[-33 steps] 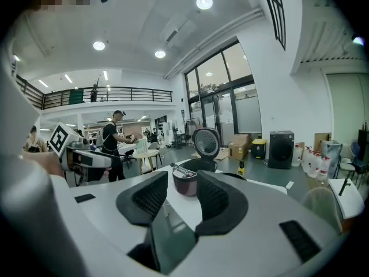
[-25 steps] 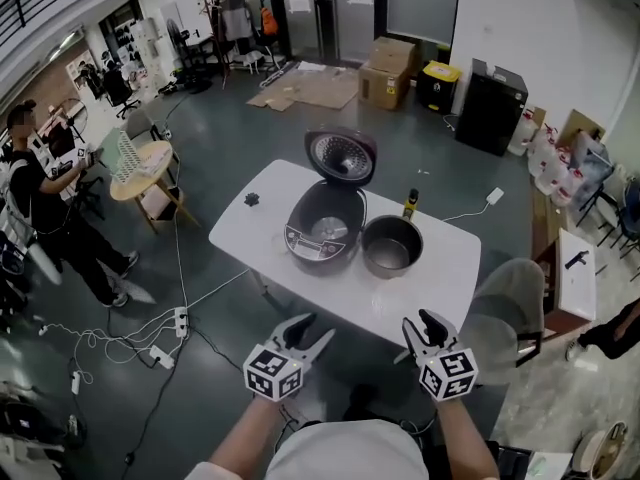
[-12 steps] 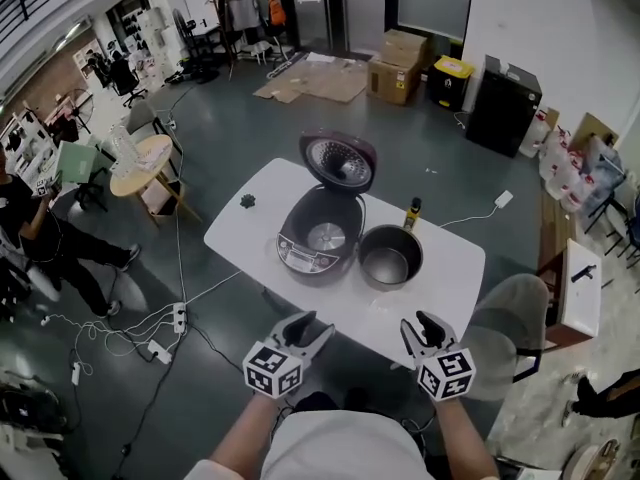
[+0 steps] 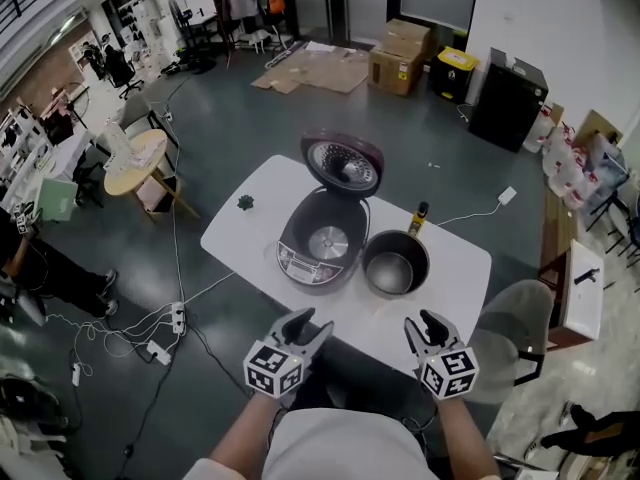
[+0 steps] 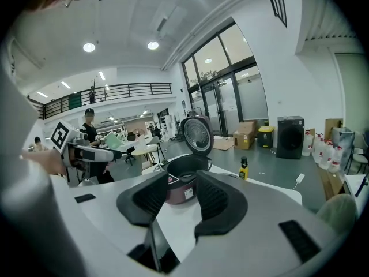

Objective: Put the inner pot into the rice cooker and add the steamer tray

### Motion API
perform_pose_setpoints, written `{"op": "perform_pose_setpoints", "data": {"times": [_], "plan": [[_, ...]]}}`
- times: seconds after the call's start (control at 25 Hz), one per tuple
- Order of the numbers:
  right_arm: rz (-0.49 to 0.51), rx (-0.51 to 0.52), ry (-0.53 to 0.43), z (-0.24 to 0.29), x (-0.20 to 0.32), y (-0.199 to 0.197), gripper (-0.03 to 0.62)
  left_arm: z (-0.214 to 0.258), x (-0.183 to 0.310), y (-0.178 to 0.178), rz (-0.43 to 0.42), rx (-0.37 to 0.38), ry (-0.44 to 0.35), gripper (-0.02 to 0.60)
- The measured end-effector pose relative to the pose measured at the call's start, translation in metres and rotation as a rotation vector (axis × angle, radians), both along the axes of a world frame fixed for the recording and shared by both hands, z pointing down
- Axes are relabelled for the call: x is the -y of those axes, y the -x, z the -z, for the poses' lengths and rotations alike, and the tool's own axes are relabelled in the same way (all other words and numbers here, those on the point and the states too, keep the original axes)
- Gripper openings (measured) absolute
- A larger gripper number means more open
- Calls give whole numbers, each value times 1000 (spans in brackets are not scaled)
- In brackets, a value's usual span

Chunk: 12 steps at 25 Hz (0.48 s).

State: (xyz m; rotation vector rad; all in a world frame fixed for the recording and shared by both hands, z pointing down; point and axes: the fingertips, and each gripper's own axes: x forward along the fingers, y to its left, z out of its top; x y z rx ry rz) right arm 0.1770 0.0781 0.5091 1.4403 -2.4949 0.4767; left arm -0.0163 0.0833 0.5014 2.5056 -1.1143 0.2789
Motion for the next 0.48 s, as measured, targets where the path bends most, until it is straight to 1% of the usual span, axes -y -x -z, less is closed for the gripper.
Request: {"op": "perform_pose_setpoints", "data": {"times": [0.12,0.48], "plan": [[-15,-6,4,-2,21,10,164,-2,24,9,-19,33,-13,216],[-91,-28,22,-11,90,41,164,-15,112,30,-117,20,12,216]]}}
